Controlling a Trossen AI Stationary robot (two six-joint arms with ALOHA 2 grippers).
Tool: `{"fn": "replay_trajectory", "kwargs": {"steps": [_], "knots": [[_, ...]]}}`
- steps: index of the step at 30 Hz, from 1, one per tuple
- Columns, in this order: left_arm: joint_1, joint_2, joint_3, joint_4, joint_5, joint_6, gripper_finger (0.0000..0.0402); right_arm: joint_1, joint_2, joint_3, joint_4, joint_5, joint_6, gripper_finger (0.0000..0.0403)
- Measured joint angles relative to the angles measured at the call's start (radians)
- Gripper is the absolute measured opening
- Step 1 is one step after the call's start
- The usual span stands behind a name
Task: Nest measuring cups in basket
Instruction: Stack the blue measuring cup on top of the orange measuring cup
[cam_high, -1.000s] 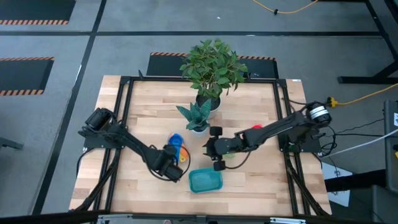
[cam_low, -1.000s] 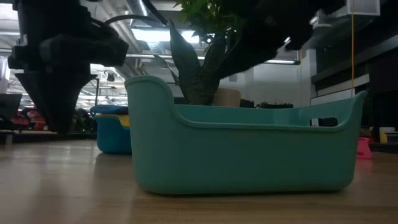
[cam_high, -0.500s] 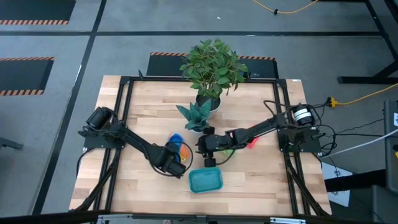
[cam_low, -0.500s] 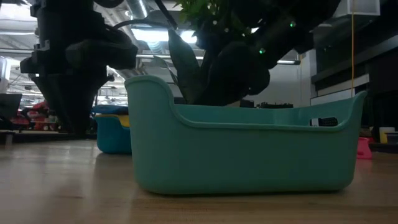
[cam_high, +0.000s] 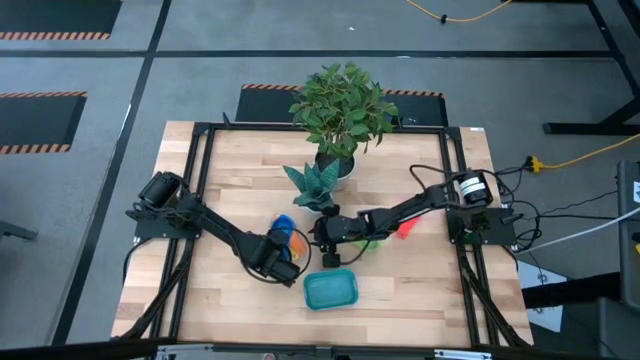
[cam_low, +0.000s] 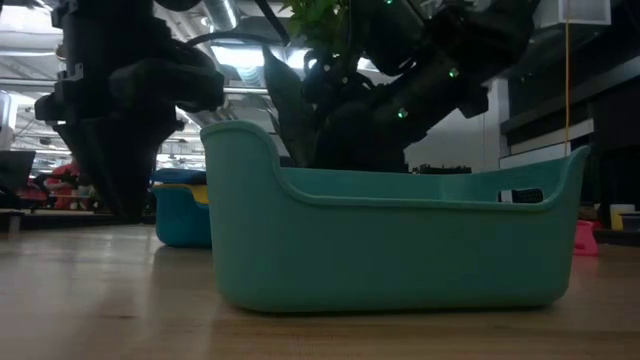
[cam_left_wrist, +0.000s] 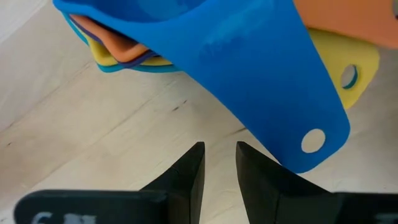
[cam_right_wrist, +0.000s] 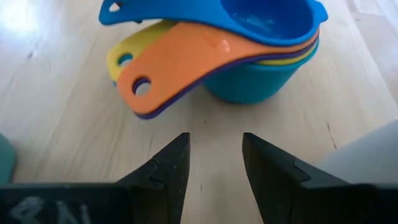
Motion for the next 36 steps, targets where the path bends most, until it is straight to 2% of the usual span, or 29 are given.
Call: {"fn": "replay_trajectory", "kwargs": {"steps": [3,7,18,36], "knots": [[0.000,0.000,0.000,0.000,0.000,0.000,0.0085,0.000,0.008,0.000,0.031,-0.006,0.000,0.0152],[0.000,0.000,0.000,0.005,0.000,0.000,0.0085,0.000,0.009,0.000,0.058,-0.078,0.000,0.0152],[0.027,0.000,0.000,0.086,-0.003,0.000,0.0085,0.001,0.009,0.001,0.104,-0.080,0.000,0.0152],[0.053,0.000,0.000,0.113,0.003,0.052,0.0085,0.002,0.016,0.001,0.097,-0.078,0.000,0.0152]]}}
